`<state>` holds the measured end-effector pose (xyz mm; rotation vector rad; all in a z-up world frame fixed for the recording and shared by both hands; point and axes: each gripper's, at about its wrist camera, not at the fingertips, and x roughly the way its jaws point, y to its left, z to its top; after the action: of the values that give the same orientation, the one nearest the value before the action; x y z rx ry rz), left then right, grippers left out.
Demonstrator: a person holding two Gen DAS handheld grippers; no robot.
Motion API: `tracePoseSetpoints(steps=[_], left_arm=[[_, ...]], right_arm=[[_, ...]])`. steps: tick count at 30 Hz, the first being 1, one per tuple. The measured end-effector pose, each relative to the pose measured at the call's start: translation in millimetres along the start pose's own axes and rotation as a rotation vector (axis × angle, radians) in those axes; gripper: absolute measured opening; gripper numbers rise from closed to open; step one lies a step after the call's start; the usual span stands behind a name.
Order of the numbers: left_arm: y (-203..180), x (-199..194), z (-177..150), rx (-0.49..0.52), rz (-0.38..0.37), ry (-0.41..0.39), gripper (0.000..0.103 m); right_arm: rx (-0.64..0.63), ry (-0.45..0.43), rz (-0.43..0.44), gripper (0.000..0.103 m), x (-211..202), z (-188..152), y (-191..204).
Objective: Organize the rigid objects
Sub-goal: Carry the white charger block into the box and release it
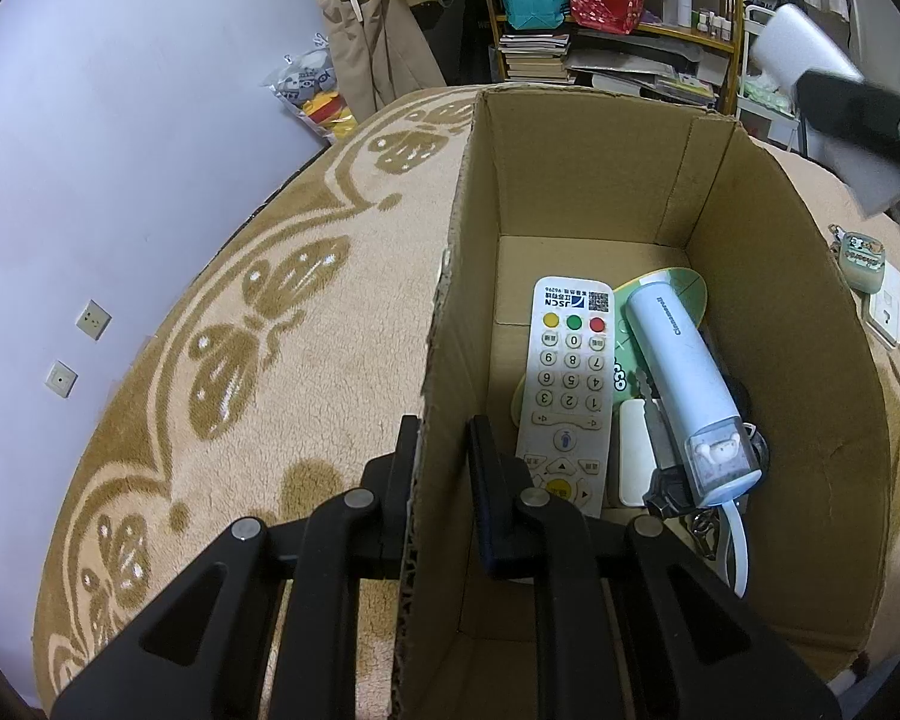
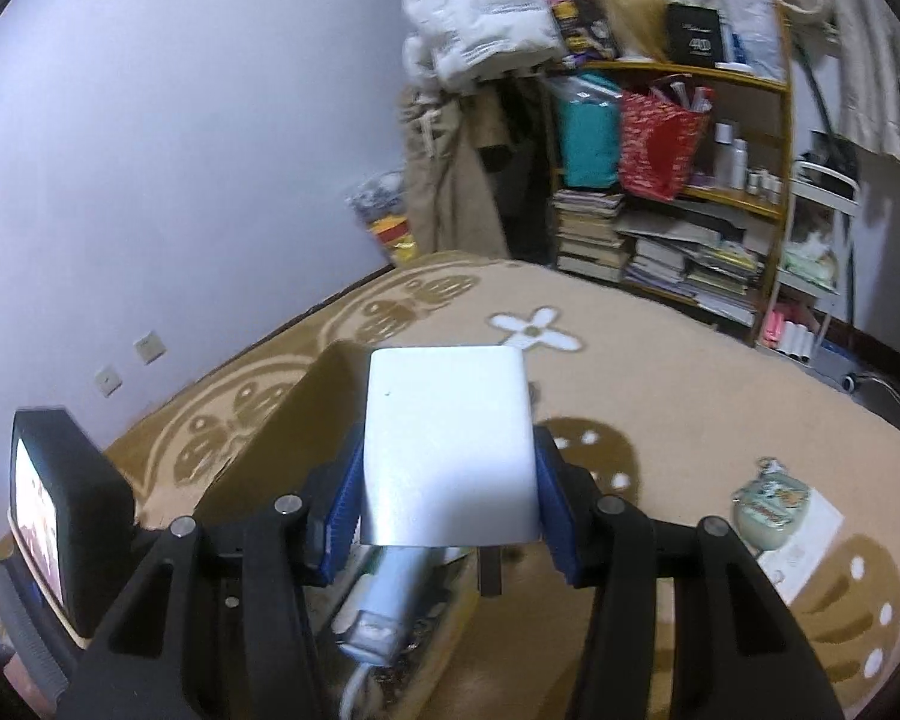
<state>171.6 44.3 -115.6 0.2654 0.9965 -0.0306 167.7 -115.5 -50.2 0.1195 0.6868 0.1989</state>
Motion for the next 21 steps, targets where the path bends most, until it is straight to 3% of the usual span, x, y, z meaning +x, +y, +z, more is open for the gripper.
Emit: tracePoseSetpoints(steps=[15, 21], left_arm=[[-0.2, 0.5, -0.1, -0.001, -0.001, 0.0, 0.014], [-2.0, 1.4, -1.8, -0.001, -0.005, -0.001, 0.014]], right_arm=[[-0.068, 0.114, 0.033, 0.056, 33.7, -27.1, 20.1], [-0.105, 0.113, 0.024, 0.056, 37.0, -33.4, 26.7]])
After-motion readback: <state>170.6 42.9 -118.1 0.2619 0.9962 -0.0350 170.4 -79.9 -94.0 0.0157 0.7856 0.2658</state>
